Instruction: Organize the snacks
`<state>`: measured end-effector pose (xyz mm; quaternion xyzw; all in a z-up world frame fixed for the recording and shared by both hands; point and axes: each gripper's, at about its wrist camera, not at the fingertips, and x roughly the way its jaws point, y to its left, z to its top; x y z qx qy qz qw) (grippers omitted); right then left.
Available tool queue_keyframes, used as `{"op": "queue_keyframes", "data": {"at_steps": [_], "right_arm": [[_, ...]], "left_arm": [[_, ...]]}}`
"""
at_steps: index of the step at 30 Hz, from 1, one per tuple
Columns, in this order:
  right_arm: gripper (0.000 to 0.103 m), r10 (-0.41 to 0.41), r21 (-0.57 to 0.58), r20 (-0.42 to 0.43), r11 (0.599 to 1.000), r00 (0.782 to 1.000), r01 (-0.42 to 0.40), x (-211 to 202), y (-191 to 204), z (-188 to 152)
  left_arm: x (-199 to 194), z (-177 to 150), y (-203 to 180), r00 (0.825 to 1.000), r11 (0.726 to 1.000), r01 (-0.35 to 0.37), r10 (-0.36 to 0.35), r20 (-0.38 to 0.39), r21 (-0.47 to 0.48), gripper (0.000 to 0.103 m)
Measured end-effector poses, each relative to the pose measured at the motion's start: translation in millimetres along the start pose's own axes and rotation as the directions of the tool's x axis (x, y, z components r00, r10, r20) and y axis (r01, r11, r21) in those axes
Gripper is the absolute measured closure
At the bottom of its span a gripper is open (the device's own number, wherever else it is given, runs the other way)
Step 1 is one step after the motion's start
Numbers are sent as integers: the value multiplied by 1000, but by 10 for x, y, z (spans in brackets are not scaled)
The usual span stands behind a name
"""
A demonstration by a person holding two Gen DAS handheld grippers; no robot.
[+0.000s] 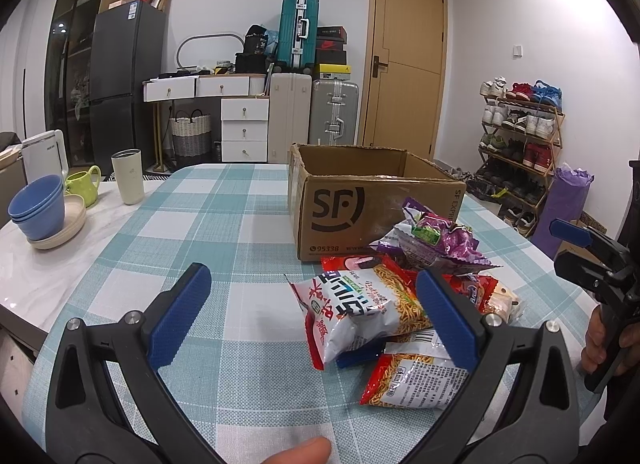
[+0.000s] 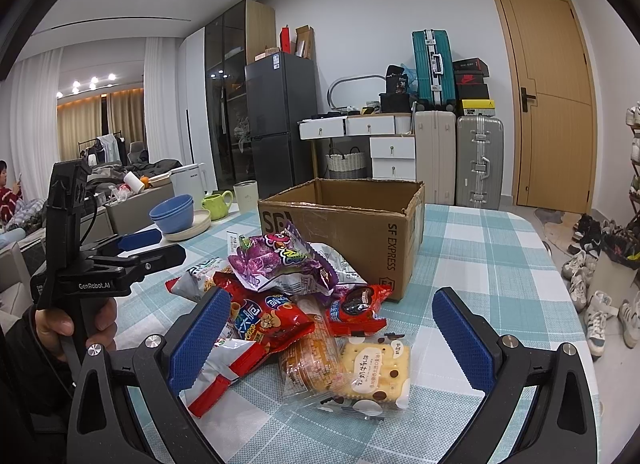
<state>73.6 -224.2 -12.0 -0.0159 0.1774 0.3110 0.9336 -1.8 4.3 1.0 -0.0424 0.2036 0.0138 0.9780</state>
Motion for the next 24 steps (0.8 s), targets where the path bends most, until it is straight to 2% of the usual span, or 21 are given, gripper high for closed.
{"op": "queue_keyframes", "data": {"at_steps": [24], "right_arm": [[0, -20, 22, -34, 1000, 999, 21, 48, -25, -6]], "left_arm": [[84, -44, -23, 1000, 1000, -12, 12, -8, 4, 1]]}}
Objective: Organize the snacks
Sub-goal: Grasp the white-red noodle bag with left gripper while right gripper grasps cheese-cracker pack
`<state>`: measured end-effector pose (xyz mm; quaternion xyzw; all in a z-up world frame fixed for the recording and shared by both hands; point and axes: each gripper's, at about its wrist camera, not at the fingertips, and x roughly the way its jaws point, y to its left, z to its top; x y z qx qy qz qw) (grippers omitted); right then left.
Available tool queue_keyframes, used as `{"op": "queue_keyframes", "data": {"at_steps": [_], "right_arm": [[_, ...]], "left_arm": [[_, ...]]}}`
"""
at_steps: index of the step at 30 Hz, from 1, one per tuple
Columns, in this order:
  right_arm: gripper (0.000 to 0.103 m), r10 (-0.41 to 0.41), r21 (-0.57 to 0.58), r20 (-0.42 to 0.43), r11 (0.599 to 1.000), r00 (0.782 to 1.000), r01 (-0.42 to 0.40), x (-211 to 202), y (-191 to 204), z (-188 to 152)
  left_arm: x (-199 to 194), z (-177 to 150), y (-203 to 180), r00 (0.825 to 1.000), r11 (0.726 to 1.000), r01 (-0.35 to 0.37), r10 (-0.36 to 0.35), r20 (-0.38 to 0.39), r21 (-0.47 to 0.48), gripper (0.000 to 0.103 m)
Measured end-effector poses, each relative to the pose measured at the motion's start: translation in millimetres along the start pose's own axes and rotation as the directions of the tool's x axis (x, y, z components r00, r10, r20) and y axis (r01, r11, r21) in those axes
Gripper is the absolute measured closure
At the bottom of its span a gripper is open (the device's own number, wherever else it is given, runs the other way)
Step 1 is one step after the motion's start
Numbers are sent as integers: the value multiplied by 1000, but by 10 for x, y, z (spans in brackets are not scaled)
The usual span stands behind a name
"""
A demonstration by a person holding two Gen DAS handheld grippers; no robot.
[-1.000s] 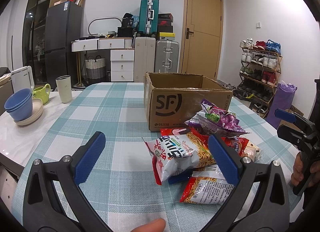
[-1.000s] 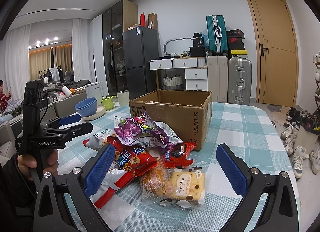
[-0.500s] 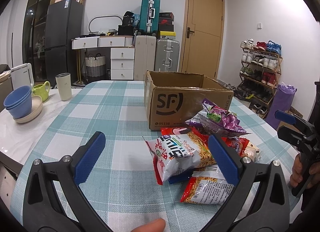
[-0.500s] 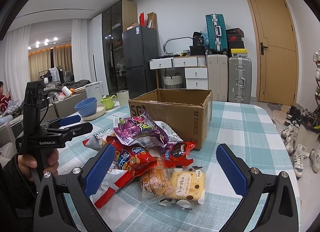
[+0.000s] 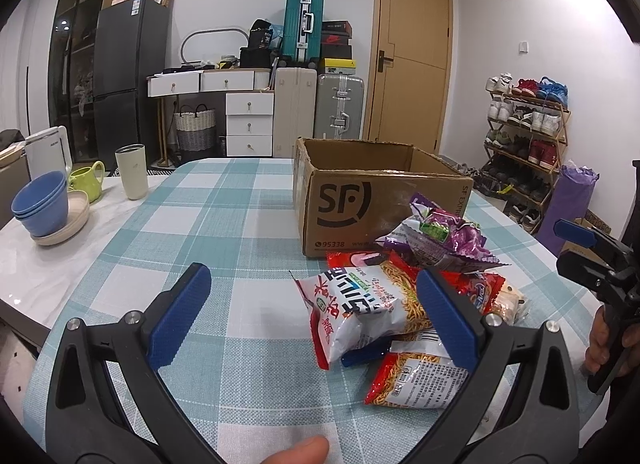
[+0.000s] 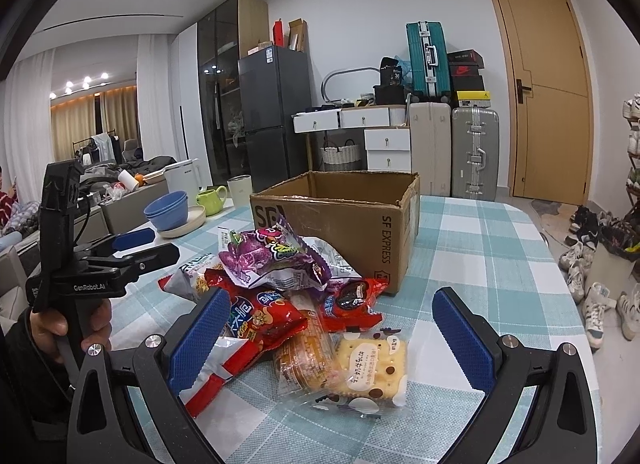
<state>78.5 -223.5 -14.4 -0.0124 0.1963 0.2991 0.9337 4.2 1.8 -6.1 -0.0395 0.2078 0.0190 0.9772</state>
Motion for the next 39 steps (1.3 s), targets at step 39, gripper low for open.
{"op": "queue_keyframes", "data": {"at_steps": [39], "right_arm": [[0, -58, 92, -266, 992, 962, 85, 537, -247, 120]], "left_arm": [[918, 66, -169, 920, 991, 122, -134, -369, -57, 7]]}}
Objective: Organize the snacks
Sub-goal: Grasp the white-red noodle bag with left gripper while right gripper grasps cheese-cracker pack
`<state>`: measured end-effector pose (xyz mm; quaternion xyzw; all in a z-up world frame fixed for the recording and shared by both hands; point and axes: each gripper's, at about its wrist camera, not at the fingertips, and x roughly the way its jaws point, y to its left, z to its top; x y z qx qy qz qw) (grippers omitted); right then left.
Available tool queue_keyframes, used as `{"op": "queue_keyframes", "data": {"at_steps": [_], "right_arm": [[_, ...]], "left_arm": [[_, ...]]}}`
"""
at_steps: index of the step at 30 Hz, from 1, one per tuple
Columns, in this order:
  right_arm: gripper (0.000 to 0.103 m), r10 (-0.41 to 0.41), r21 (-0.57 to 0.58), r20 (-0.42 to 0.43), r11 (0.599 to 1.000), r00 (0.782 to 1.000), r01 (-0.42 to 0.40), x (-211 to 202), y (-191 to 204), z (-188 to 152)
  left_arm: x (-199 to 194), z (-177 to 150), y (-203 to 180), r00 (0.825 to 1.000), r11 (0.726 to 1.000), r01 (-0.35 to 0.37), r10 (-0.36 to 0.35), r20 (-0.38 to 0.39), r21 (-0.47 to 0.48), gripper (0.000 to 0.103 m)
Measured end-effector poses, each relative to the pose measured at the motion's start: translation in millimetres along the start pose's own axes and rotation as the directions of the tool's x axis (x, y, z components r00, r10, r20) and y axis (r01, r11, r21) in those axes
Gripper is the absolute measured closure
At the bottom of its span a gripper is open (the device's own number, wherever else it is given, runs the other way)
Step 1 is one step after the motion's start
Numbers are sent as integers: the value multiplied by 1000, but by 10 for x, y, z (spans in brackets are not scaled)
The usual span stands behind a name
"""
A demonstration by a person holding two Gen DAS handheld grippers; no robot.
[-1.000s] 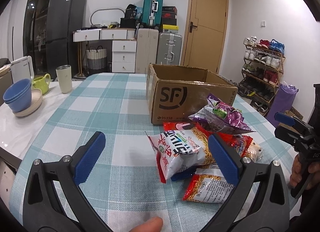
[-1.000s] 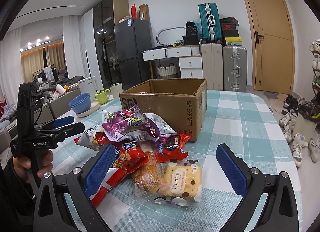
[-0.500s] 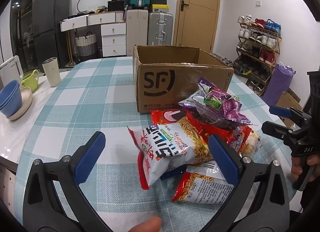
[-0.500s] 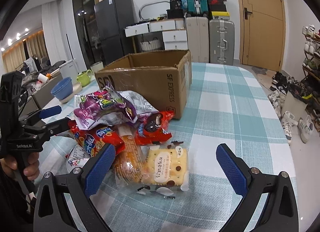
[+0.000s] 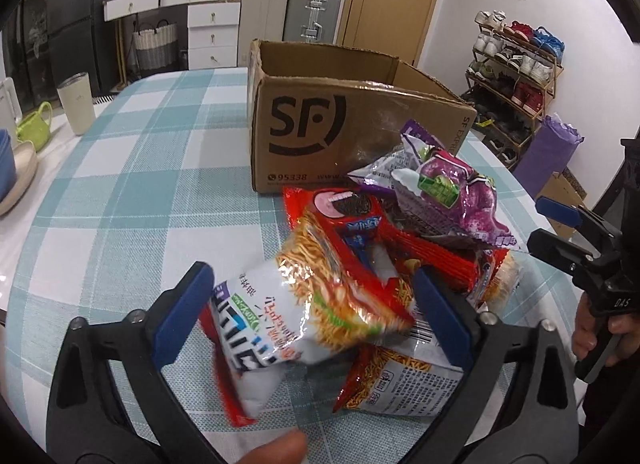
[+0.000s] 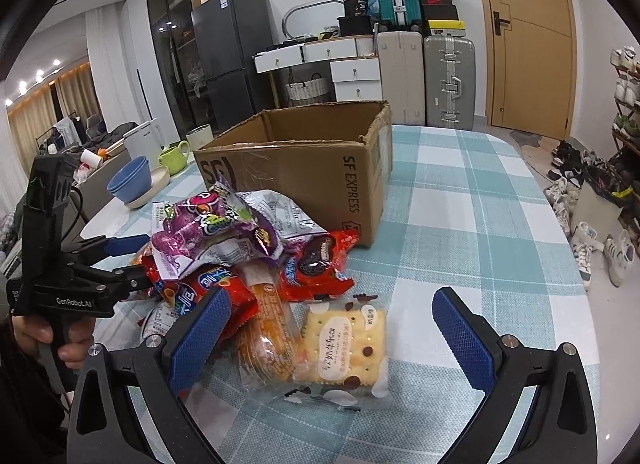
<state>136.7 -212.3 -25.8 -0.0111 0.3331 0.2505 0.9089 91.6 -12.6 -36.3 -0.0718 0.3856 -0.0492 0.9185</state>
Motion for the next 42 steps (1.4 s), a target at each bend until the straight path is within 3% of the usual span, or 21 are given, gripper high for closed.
{"op": "queue_keyframes", "data": {"at_steps": [12, 18, 28, 31, 34, 38, 40, 42], "right_arm": [[0, -64, 52, -129, 996, 990, 71, 208, -183, -149], [0, -37, 64, -135, 997, 990, 46, 211, -242, -185], [0, -117, 58, -207, 990, 971, 131, 374, -374, -171], [0, -113, 31, -232, 992, 966, 124, 456, -331, -184], [0, -98, -15, -243, 995, 965, 98, 508, -221, -189], [1, -118, -55, -269, 993, 956, 107, 611, -153, -225], [5, -136, -60, -264, 990, 955, 124, 617, -165, -232], [22, -137, -62, -256, 990, 957, 125, 590, -177, -229]], "left_arm": [[-20, -138, 268, 998, 996, 34, -37, -43, -81, 9], [-40, -183, 296, 998, 996, 48, -51, -45, -75, 9], [-25, -222, 305, 998, 997, 56, -59, -37, -59, 10], [-51, -220, 280, 998, 998, 52, -53, -25, -42, 16], [-113, -206, 248, 997, 996, 81, -81, -4, -24, 33], [-130, -221, 224, 997, 997, 79, -79, 2, -17, 35], [-136, -221, 234, 996, 996, 84, -84, 5, -27, 35], [-142, -218, 238, 996, 996, 86, -86, 8, -31, 36]]}}
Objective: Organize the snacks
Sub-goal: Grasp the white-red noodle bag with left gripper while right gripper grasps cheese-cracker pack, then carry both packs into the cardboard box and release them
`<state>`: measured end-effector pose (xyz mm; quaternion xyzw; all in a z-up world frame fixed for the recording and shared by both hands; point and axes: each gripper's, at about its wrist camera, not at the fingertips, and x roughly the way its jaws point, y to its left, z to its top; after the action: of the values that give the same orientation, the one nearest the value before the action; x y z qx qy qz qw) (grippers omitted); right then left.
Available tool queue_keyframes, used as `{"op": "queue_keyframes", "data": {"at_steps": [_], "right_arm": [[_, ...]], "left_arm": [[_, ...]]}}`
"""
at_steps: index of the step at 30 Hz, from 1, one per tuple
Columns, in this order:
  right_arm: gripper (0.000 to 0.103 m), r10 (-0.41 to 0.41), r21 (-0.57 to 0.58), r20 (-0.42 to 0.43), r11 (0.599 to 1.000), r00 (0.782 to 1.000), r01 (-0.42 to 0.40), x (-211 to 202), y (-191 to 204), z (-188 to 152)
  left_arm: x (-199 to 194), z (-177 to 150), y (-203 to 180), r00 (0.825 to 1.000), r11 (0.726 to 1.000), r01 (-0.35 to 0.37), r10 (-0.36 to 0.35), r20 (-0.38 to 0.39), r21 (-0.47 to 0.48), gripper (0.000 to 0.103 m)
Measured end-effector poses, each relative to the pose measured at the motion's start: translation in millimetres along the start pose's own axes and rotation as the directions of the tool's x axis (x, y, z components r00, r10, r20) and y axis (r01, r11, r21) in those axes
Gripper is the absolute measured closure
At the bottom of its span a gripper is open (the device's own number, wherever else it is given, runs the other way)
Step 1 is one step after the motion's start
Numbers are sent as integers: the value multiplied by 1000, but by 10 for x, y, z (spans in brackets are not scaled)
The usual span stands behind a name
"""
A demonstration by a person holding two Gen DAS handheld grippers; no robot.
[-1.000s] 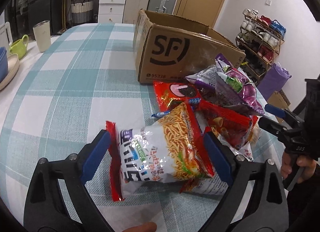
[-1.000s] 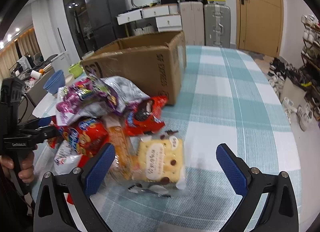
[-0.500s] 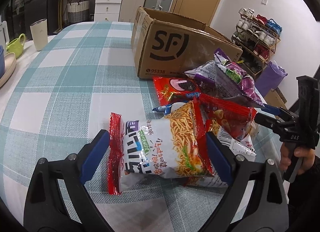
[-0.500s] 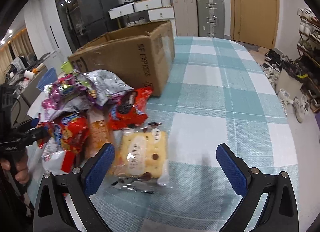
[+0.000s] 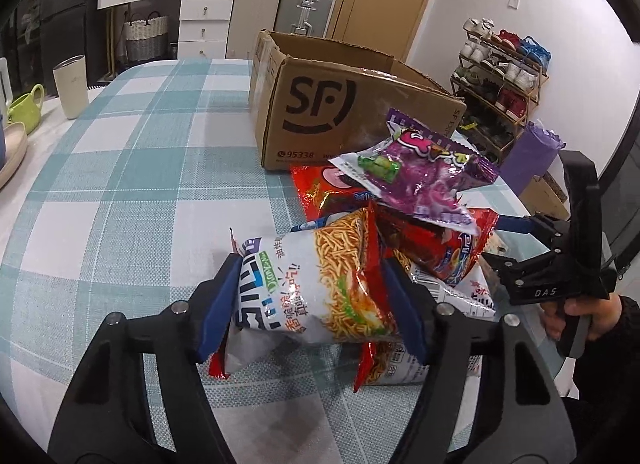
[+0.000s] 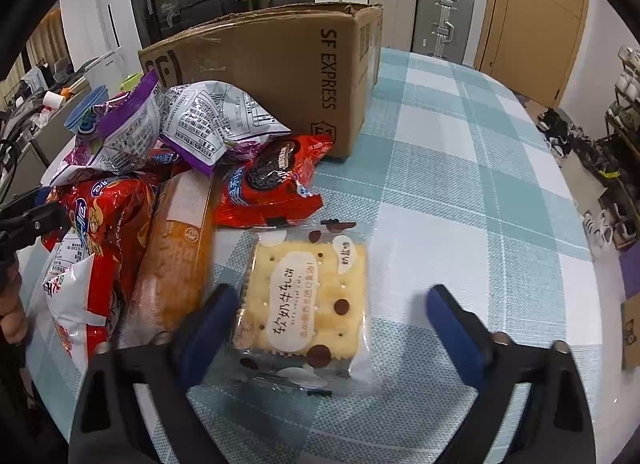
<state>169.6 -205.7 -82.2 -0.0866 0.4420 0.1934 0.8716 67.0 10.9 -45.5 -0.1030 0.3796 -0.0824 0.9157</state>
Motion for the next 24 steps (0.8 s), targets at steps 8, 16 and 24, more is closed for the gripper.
{"op": "queue_keyframes", "data": {"at_steps": [8, 16, 24], "right_arm": [[45, 0, 28, 53, 1000, 999, -1, -164, -94, -86], [45, -1, 42, 128, 999, 992, -4, -454, -70, -123], [45, 13, 39, 233, 999, 972, -22, -799, 7, -99]], "left_arm": [[-37, -26, 17, 1000, 1000, -5, 5, 20, -19, 40], [-130, -61, 85, 998, 998, -37, 39, 48, -49, 43], [-328, -77, 120, 994, 996, -56, 62, 93, -70, 44]]}}
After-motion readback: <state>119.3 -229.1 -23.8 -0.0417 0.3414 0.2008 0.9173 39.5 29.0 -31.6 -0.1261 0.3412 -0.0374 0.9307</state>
